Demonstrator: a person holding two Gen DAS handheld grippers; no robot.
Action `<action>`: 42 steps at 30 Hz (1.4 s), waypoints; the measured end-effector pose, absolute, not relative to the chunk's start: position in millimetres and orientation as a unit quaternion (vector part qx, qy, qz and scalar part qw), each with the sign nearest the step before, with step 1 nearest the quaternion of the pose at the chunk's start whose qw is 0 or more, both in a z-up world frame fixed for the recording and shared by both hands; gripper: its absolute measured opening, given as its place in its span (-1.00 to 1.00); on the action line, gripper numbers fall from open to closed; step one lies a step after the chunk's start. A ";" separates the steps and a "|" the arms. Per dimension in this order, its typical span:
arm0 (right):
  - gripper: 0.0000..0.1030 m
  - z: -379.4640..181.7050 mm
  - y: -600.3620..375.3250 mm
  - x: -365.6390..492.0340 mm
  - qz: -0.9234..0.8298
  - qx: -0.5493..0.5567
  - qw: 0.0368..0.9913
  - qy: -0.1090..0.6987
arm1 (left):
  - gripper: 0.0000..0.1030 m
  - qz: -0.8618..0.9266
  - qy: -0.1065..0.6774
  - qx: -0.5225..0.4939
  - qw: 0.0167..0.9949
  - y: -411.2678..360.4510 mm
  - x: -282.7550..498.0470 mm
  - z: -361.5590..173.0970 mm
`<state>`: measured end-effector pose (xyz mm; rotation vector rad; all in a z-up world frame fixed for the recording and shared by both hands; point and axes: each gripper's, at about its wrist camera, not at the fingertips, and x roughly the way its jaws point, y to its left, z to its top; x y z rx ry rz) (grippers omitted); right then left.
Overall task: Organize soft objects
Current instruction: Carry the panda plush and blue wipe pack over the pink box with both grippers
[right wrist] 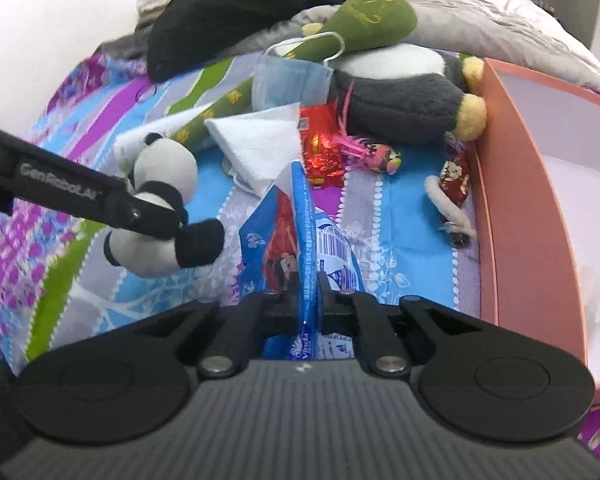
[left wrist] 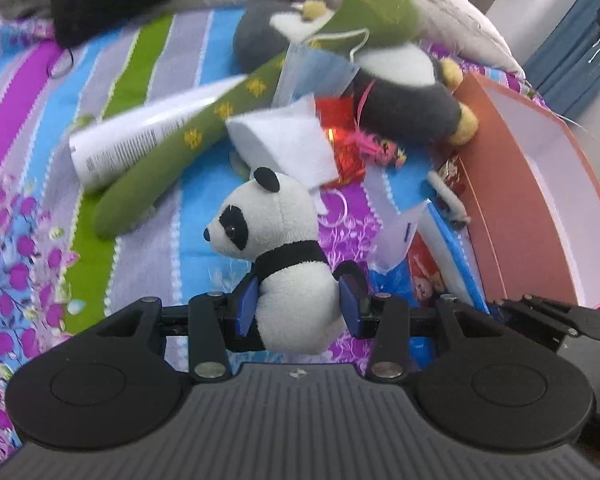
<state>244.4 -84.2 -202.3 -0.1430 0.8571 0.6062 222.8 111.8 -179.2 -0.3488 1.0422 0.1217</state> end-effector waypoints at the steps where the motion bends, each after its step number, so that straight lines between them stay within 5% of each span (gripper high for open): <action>1: -0.82 -201.7 -87.9 242.4 0.291 -0.061 0.865 0.404 | -0.04 0.054 0.487 -0.164 0.856 109.3 221.2 -178.0; 24: -0.82 -183.2 -142.6 197.4 0.256 0.017 0.891 0.374 | -0.04 0.050 0.480 -0.161 0.861 53.5 163.9 -174.8; 42: -0.82 -106.0 -189.7 208.2 0.239 0.022 0.924 0.298 | -0.04 0.008 0.412 -0.155 0.898 26.8 194.3 -91.1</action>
